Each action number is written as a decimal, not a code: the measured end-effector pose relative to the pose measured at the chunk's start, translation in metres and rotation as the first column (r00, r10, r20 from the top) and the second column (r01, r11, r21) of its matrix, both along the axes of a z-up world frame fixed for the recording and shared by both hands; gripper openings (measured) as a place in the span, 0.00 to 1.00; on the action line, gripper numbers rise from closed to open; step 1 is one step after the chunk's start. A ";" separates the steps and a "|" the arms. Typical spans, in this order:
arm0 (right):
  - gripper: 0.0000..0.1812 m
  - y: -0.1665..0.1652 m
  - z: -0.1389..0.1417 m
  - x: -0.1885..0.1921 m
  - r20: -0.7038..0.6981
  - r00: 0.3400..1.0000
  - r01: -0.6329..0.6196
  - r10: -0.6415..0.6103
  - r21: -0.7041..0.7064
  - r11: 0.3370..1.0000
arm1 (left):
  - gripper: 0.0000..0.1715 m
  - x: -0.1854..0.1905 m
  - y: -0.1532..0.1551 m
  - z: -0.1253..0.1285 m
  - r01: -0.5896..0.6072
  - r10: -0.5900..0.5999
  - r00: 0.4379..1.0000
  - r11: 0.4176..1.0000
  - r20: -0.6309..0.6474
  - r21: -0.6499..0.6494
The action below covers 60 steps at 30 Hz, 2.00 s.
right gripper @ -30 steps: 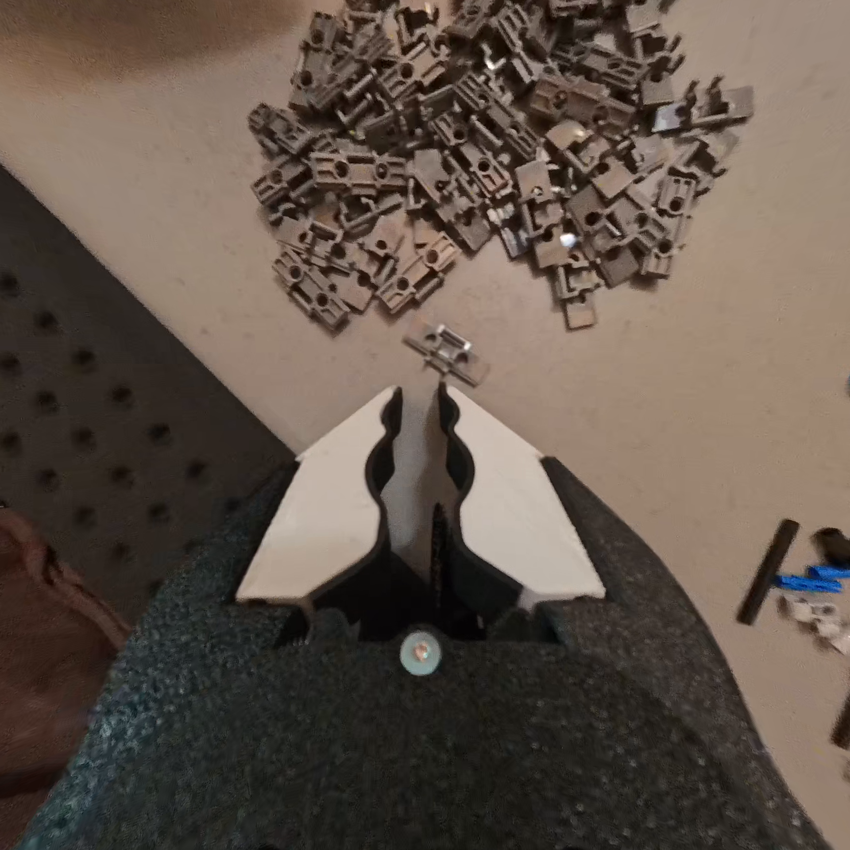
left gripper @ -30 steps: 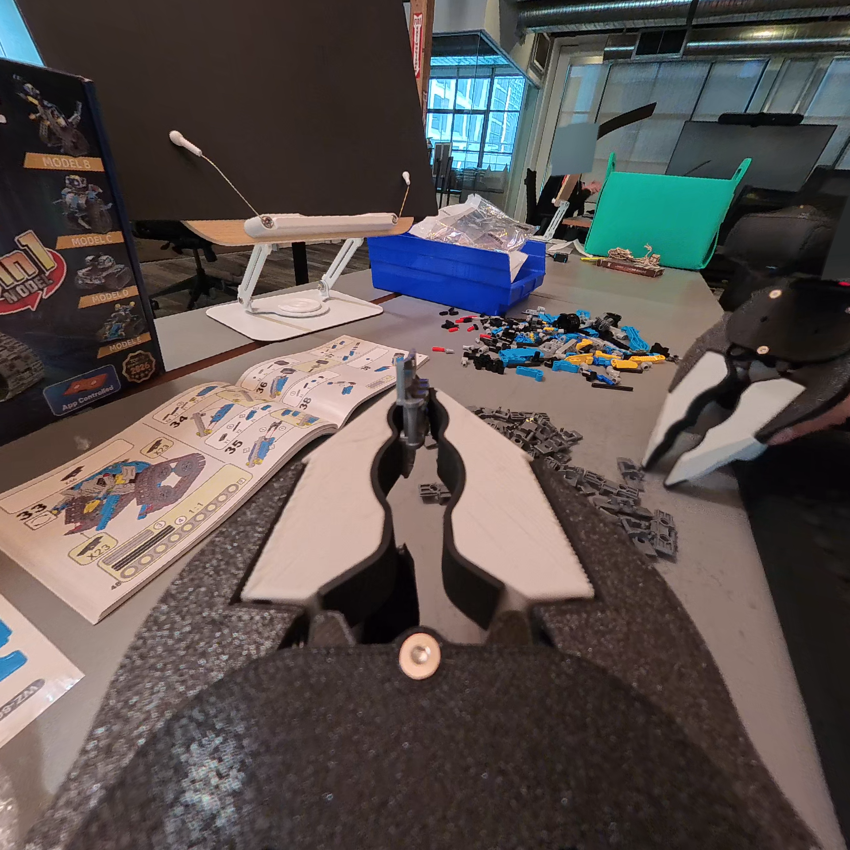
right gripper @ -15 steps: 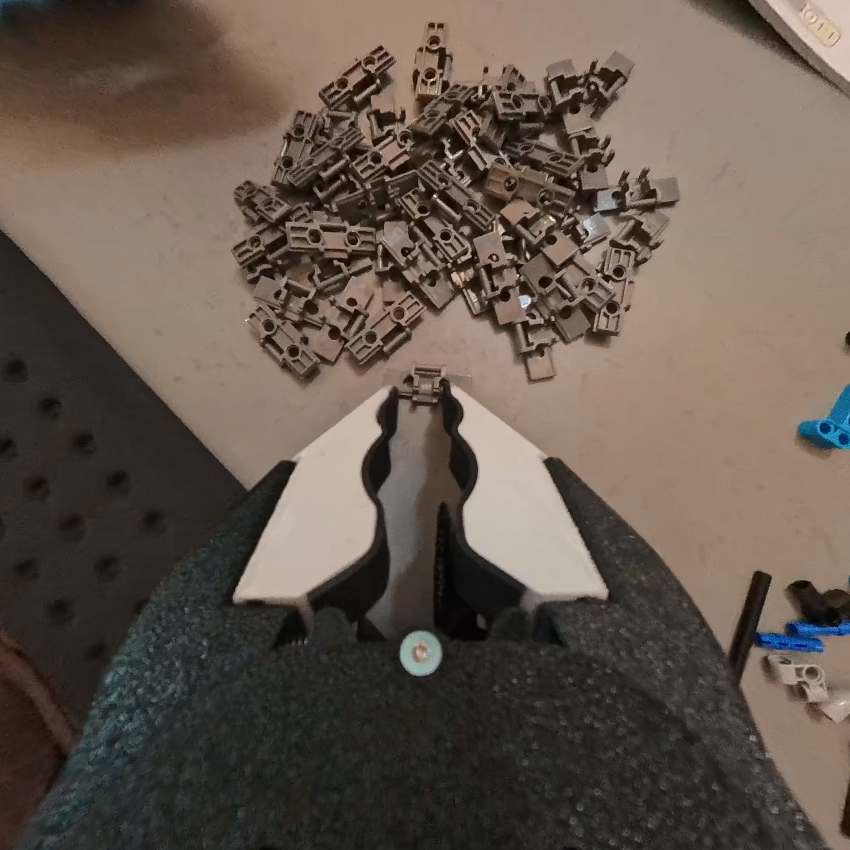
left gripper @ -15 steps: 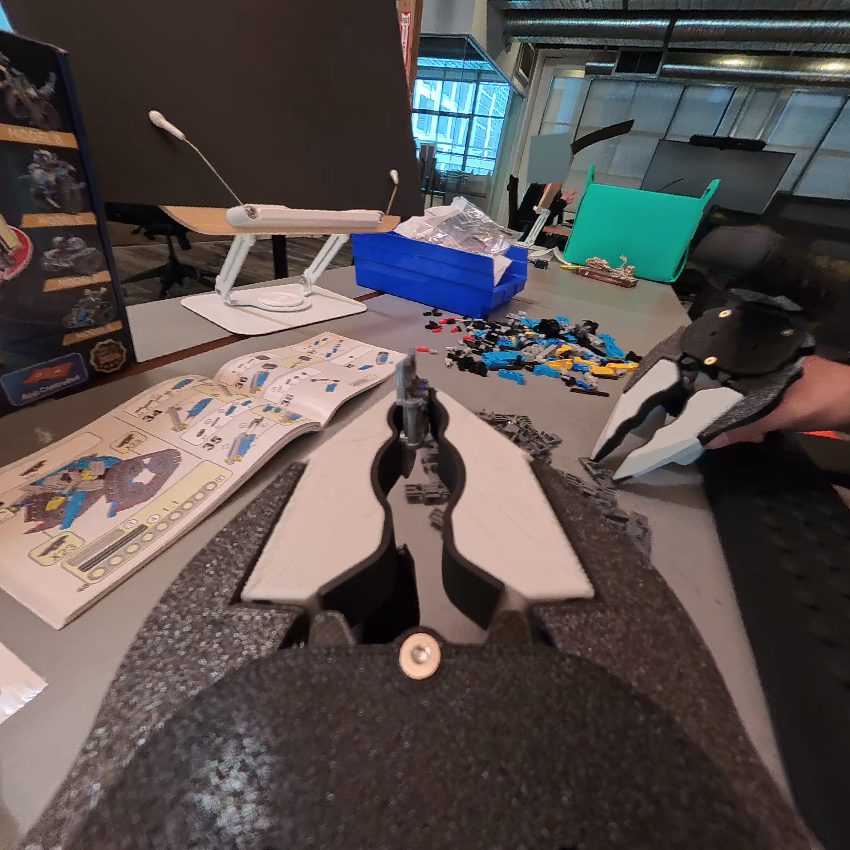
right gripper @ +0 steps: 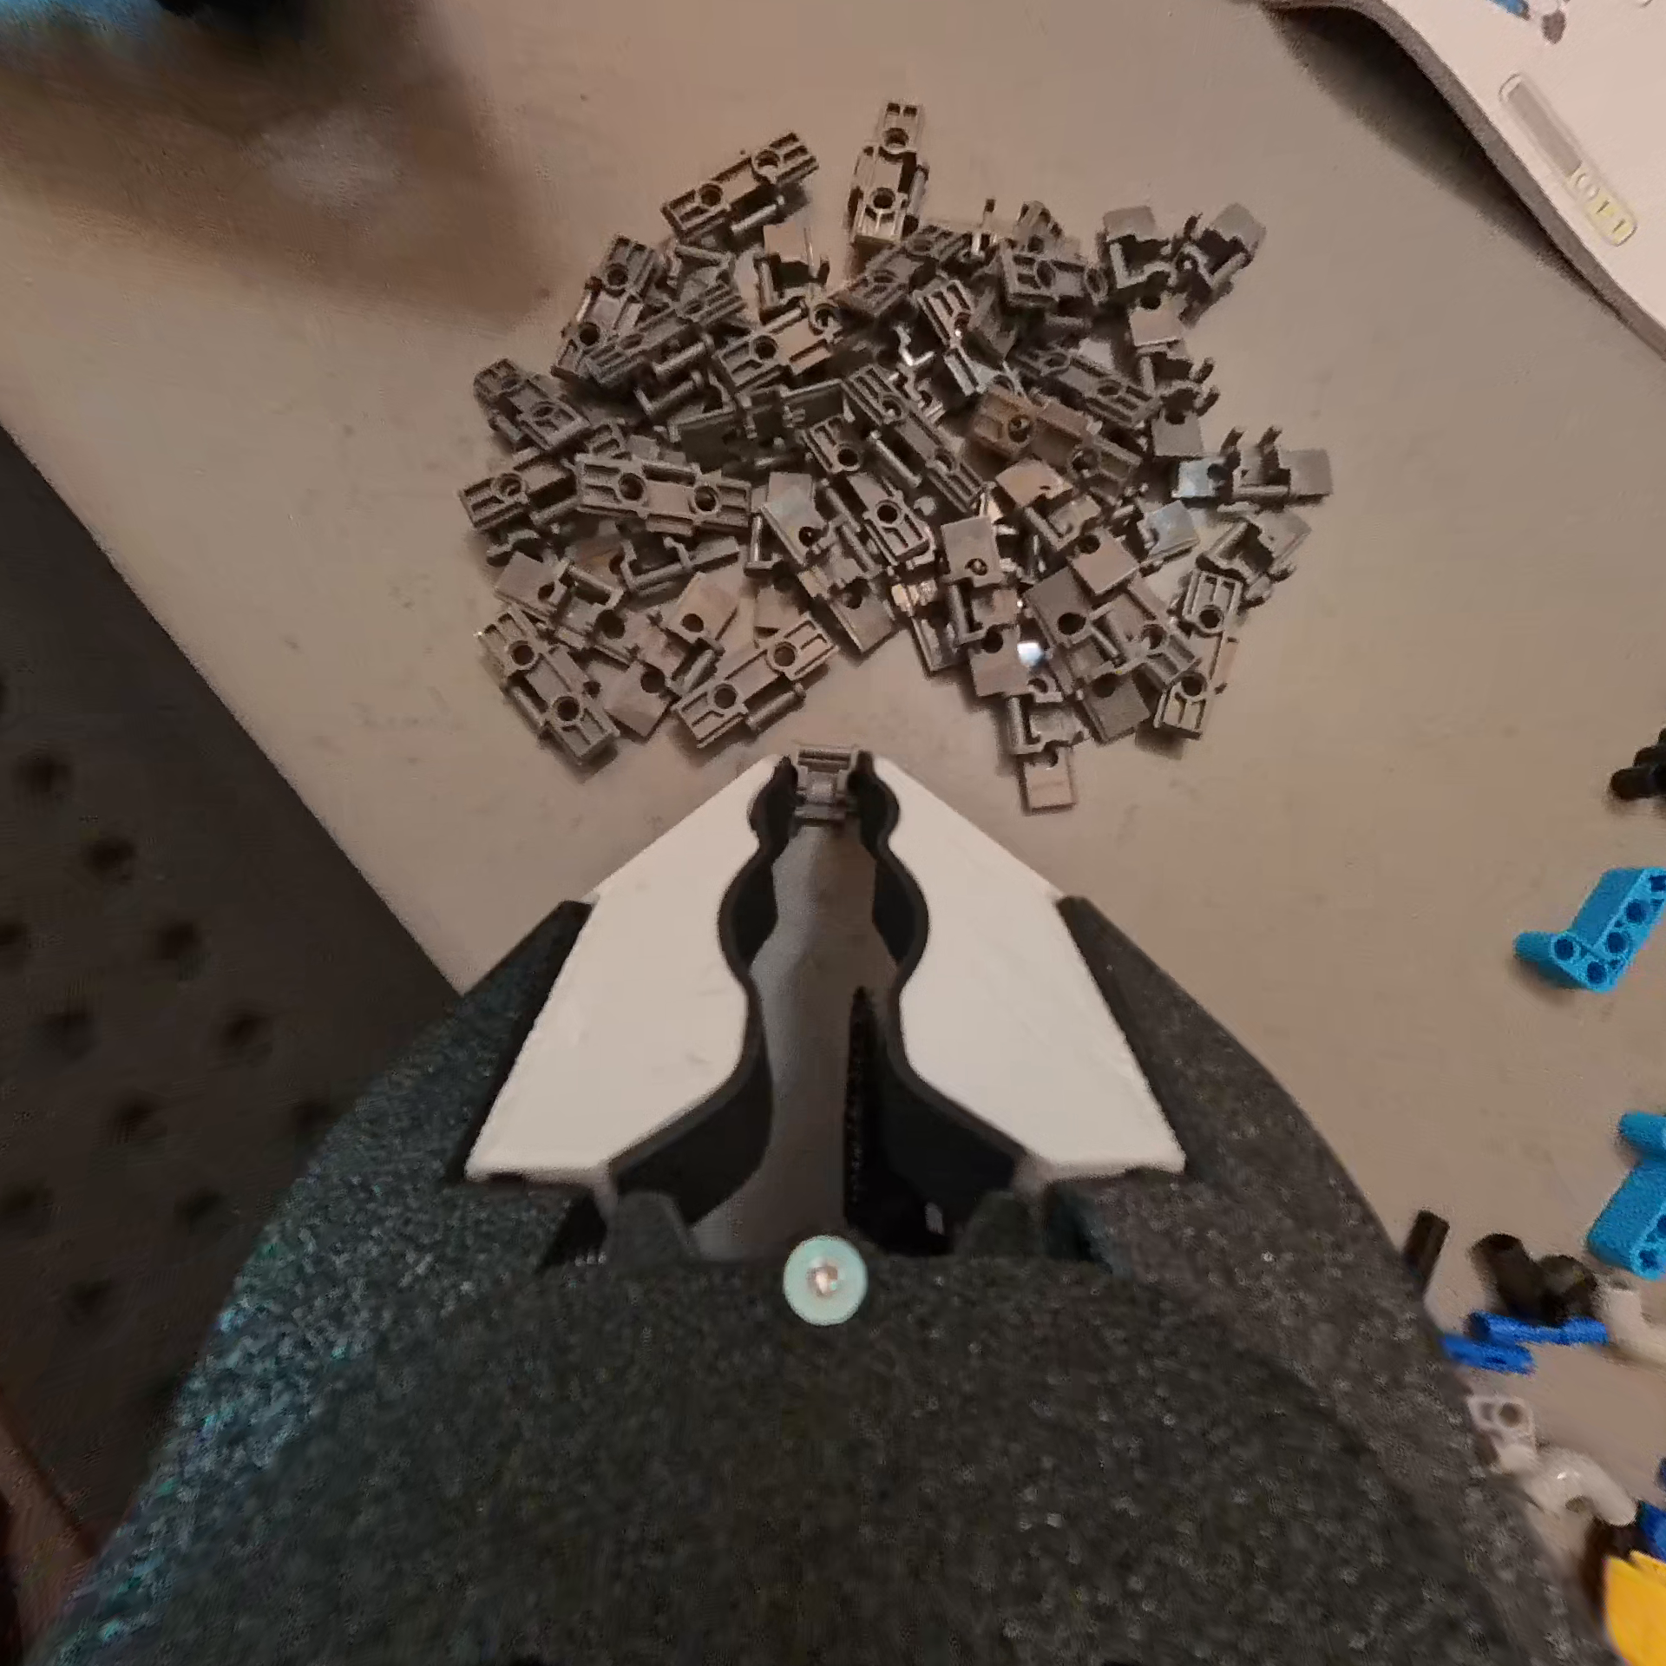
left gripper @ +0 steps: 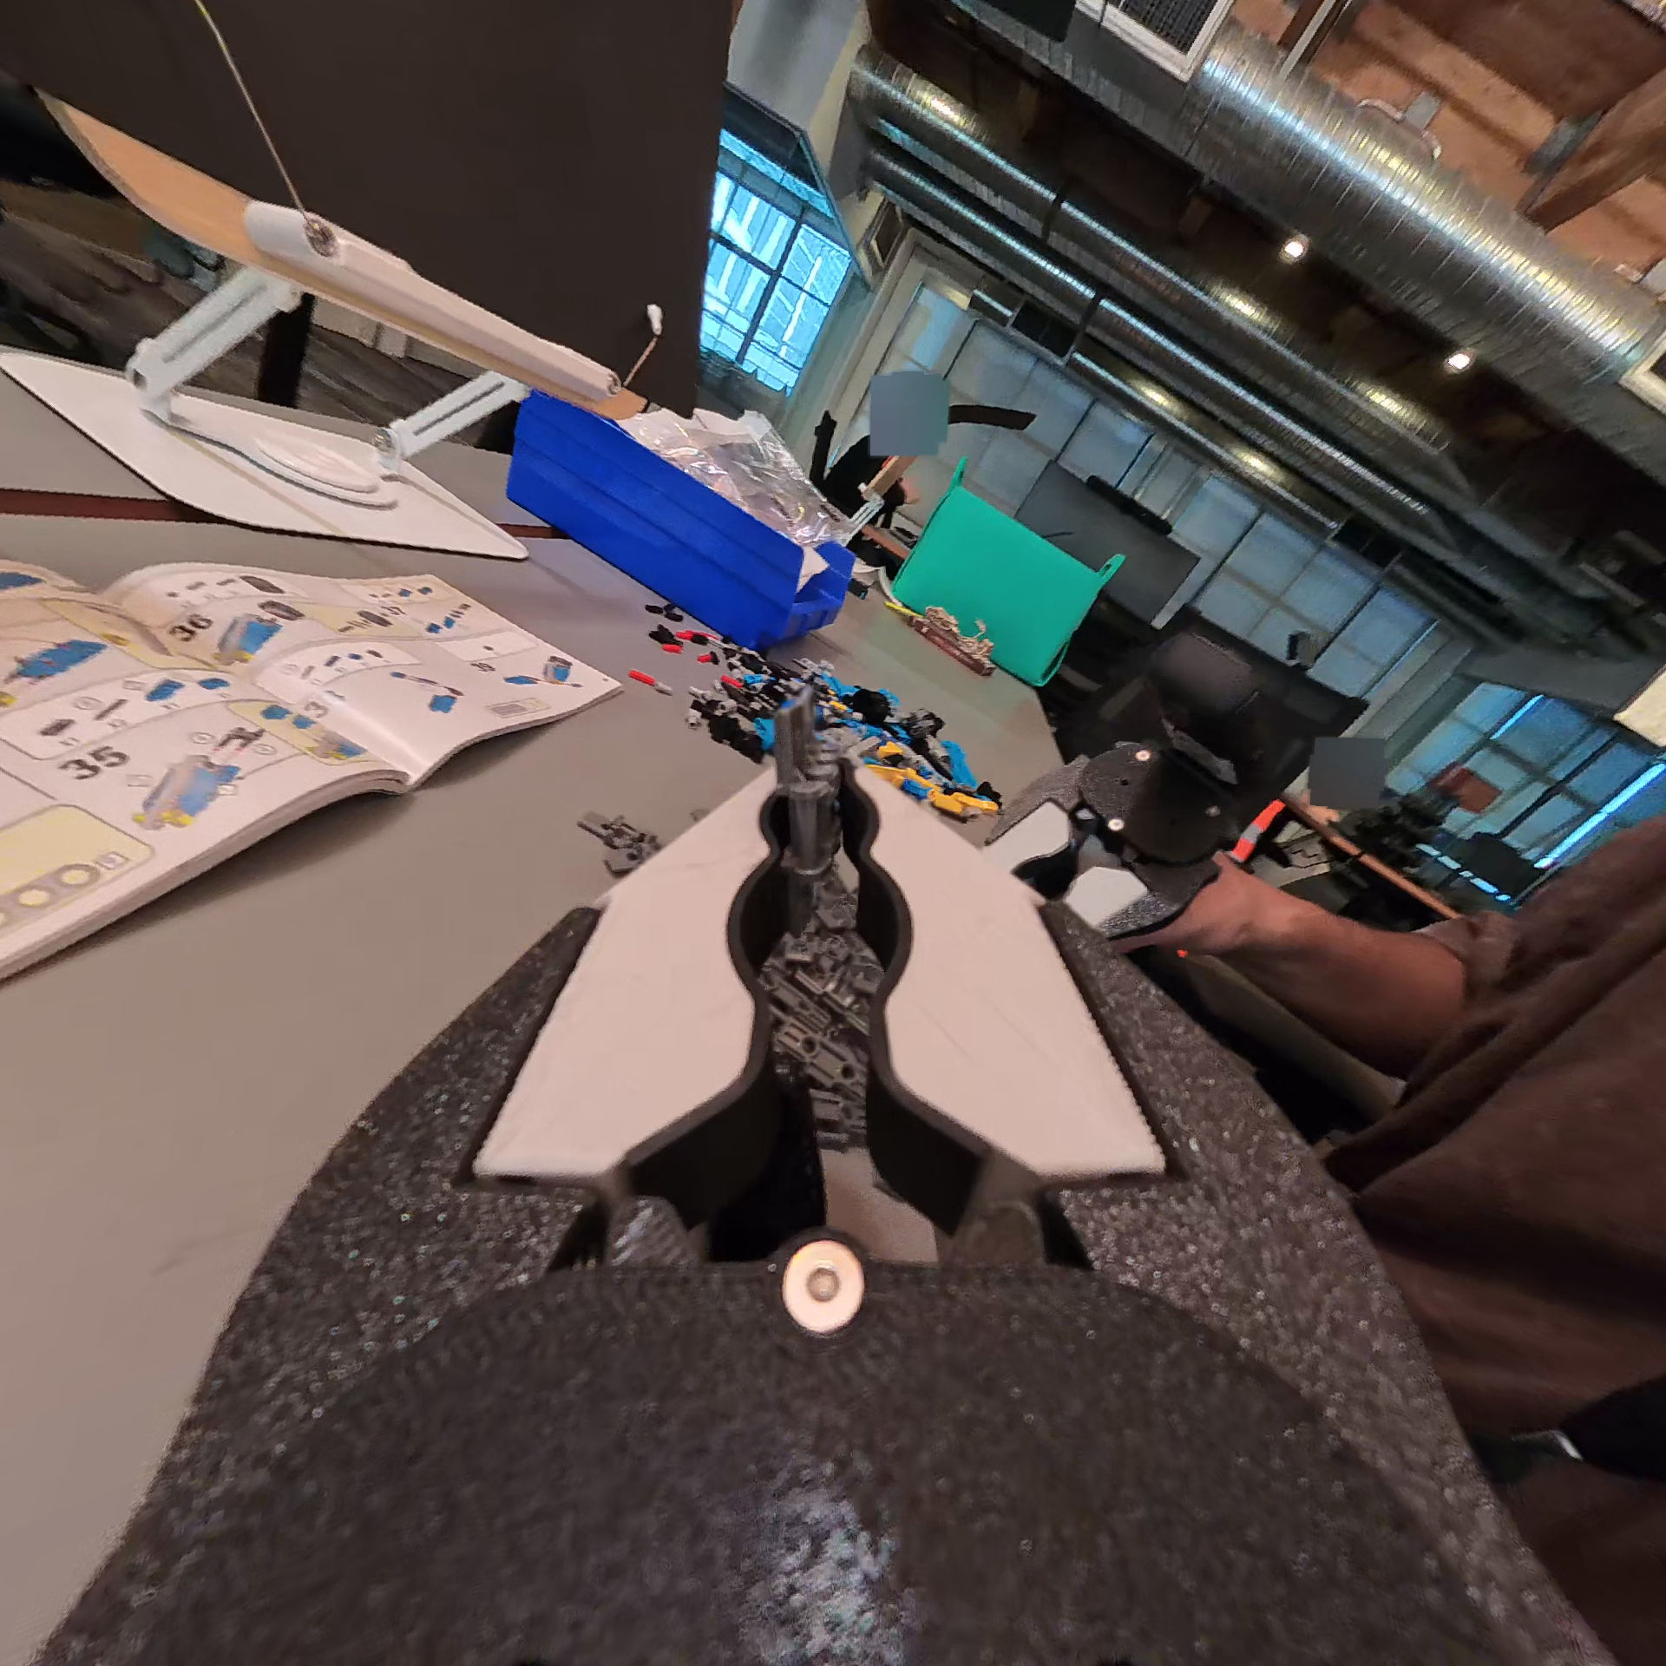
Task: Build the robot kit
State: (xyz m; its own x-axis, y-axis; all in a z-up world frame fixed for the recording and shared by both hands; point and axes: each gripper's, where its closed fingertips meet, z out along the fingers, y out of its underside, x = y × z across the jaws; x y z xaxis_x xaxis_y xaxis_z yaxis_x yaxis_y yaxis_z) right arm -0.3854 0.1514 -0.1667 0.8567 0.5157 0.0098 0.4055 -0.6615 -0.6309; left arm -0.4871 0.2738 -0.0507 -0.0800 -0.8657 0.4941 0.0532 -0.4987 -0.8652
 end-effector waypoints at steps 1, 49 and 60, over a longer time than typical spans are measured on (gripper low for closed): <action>0.08 0.002 0.002 0.000 0.030 0.999 -0.020 0.020 0.017 1.000 | 0.04 0.000 -0.001 0.000 0.013 -0.013 1.000 1.000 0.006 -0.020; 0.08 0.099 0.091 -0.093 0.673 0.730 -0.519 0.121 0.431 0.738 | 0.04 0.012 -0.030 -0.021 0.102 -0.098 0.987 0.994 -0.128 0.025; 0.08 0.093 0.088 -0.094 0.622 0.750 -0.565 0.227 0.424 0.708 | 0.03 0.012 -0.035 -0.023 0.143 -0.147 0.983 0.989 -0.113 -0.043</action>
